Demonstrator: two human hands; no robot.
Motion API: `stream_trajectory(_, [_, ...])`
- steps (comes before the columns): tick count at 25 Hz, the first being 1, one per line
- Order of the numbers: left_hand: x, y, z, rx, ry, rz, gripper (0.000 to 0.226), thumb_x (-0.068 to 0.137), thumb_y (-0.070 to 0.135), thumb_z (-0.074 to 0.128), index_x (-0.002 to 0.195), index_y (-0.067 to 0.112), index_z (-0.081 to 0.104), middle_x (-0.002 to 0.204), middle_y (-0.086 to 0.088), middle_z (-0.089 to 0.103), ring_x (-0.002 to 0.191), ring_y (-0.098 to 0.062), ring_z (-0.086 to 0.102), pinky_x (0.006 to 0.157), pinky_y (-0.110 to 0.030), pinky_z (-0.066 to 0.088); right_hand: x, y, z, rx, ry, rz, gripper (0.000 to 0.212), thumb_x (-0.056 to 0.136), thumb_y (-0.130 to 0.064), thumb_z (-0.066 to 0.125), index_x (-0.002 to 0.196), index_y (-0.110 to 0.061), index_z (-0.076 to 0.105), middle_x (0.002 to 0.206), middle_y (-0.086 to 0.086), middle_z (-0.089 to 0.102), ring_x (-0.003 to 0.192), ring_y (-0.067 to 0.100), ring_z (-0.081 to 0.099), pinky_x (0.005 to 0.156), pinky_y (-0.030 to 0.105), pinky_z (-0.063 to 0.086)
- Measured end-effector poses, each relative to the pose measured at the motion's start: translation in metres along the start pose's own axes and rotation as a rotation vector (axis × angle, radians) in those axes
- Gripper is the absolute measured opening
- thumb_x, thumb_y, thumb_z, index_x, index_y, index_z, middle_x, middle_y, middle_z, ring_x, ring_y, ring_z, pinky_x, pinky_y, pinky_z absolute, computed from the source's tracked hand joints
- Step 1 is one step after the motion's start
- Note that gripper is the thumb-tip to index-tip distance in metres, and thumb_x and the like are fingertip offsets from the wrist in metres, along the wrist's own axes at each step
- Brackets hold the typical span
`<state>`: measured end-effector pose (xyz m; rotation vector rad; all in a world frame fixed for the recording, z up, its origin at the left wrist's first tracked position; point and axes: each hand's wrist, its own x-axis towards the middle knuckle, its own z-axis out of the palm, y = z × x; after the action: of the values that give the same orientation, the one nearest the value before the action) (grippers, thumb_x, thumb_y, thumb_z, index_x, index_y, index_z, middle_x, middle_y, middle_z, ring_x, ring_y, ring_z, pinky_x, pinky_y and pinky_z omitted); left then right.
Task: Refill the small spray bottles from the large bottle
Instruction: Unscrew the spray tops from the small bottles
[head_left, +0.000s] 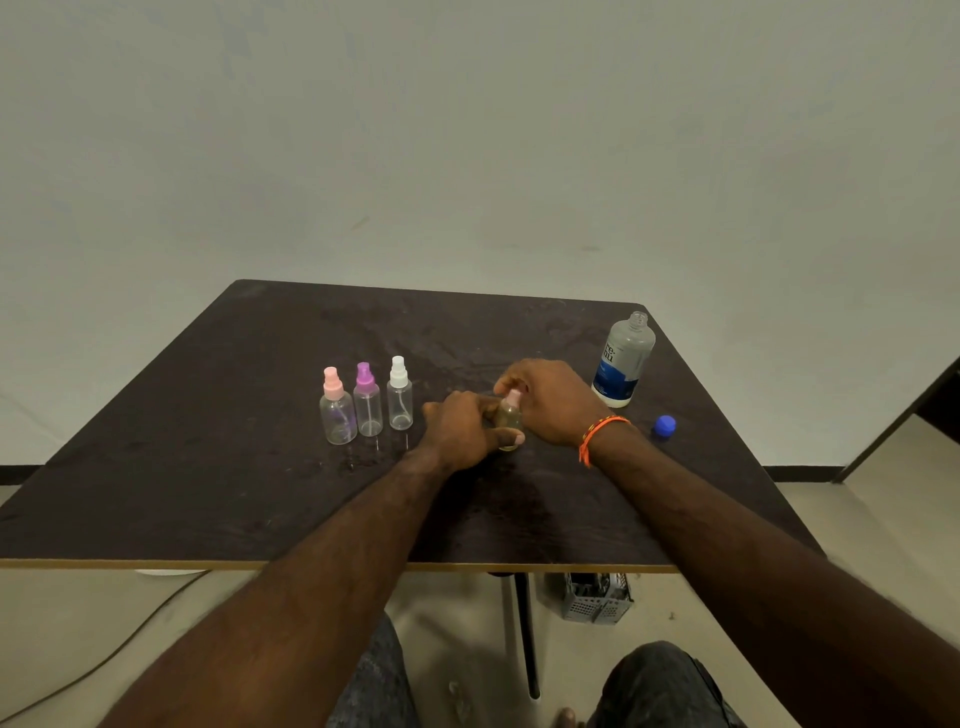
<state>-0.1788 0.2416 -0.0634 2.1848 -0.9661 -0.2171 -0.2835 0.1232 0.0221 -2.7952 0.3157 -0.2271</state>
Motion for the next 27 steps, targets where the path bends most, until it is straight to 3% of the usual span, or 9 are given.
stream_trajectory(4, [0.0, 0.001, 0.0, 0.035, -0.003, -0.012, 0.026, 0.081, 0.052, 0.083, 0.097, 0.033, 0.076, 0.086, 0.015, 0.076, 0.094, -0.006, 0.066, 0.102, -0.045, 0.035, -0.004, -0.002, 0.005, 0.056, -0.031, -0.015, 0.06, 0.088, -0.027, 0.071, 0.144, -0.022, 0.051, 0.14, 0.004, 0.058, 0.126, 0.021, 0.055, 0.105, 0.036, 0.046])
stream_trajectory(5, [0.0, 0.001, 0.0, 0.033, -0.015, -0.009, 0.024, 0.08, 0.051, 0.083, 0.096, 0.033, 0.077, 0.085, 0.016, 0.075, 0.092, -0.005, 0.066, 0.103, -0.047, 0.037, -0.005, -0.001, 0.006, 0.068, 0.006, 0.009, 0.06, 0.088, -0.029, 0.07, 0.144, -0.021, 0.049, 0.143, 0.004, 0.055, 0.128, 0.022, 0.053, 0.106, 0.039, 0.045])
stream_trajectory(9, [0.001, -0.001, 0.001, -0.011, -0.057, -0.007, 0.028, 0.074, 0.058, 0.083, 0.089, 0.034, 0.076, 0.077, 0.017, 0.074, 0.086, -0.006, 0.069, 0.1, -0.053, 0.047, -0.005, 0.005, 0.006, 0.017, 0.156, 0.093, 0.025, 0.094, -0.036, 0.061, 0.11, -0.018, 0.065, 0.108, 0.001, 0.067, 0.097, 0.017, 0.061, 0.082, 0.033, 0.051])
stream_trajectory(12, [0.004, -0.004, 0.004, -0.051, -0.067, 0.001, 0.054, 0.058, 0.078, 0.068, 0.094, 0.039, 0.077, 0.083, 0.021, 0.076, 0.09, -0.005, 0.071, 0.099, -0.053, 0.049, -0.008, 0.003, 0.003, 0.035, 0.078, -0.004, 0.023, 0.095, -0.018, 0.056, 0.115, -0.017, 0.066, 0.116, 0.005, 0.066, 0.104, 0.02, 0.061, 0.09, 0.037, 0.051])
stream_trajectory(15, [0.002, -0.002, 0.003, -0.012, -0.059, 0.005, 0.041, 0.071, 0.066, 0.077, 0.101, 0.038, 0.077, 0.089, 0.02, 0.077, 0.098, -0.009, 0.07, 0.105, -0.054, 0.043, -0.011, 0.001, -0.001, 0.03, -0.003, -0.033, 0.028, 0.094, -0.009, 0.058, 0.119, -0.018, 0.067, 0.122, 0.006, 0.066, 0.109, 0.021, 0.061, 0.096, 0.037, 0.051])
stream_trajectory(19, [-0.007, 0.005, 0.0, 0.084, 0.005, 0.024, 0.033, 0.087, 0.052, 0.078, 0.114, 0.034, 0.075, 0.1, 0.016, 0.076, 0.108, -0.012, 0.065, 0.098, -0.044, 0.031, -0.016, 0.009, -0.004, 0.2, 0.175, -0.001, 0.033, 0.096, -0.007, 0.055, 0.127, -0.015, 0.063, 0.125, 0.004, 0.067, 0.113, 0.018, 0.062, 0.099, 0.035, 0.051])
stream_trajectory(23, [-0.008, 0.008, 0.001, 0.114, 0.027, 0.026, 0.035, 0.088, 0.052, 0.077, 0.114, 0.03, 0.074, 0.102, 0.013, 0.074, 0.107, -0.014, 0.063, 0.094, -0.042, 0.03, -0.025, 0.037, -0.011, 0.194, 0.39, 0.068, 0.018, 0.093, -0.018, 0.06, 0.109, -0.015, 0.069, 0.104, -0.002, 0.073, 0.095, 0.015, 0.066, 0.088, 0.037, 0.053])
stream_trajectory(27, [-0.006, 0.003, 0.004, 0.072, 0.023, 0.012, 0.04, 0.083, 0.056, 0.078, 0.112, 0.028, 0.075, 0.101, 0.012, 0.075, 0.106, -0.014, 0.066, 0.102, -0.045, 0.036, -0.046, 0.088, -0.006, 0.06, 0.326, 0.321, 0.017, 0.091, -0.022, 0.064, 0.103, -0.017, 0.074, 0.104, 0.005, 0.072, 0.097, 0.025, 0.065, 0.088, 0.039, 0.053])
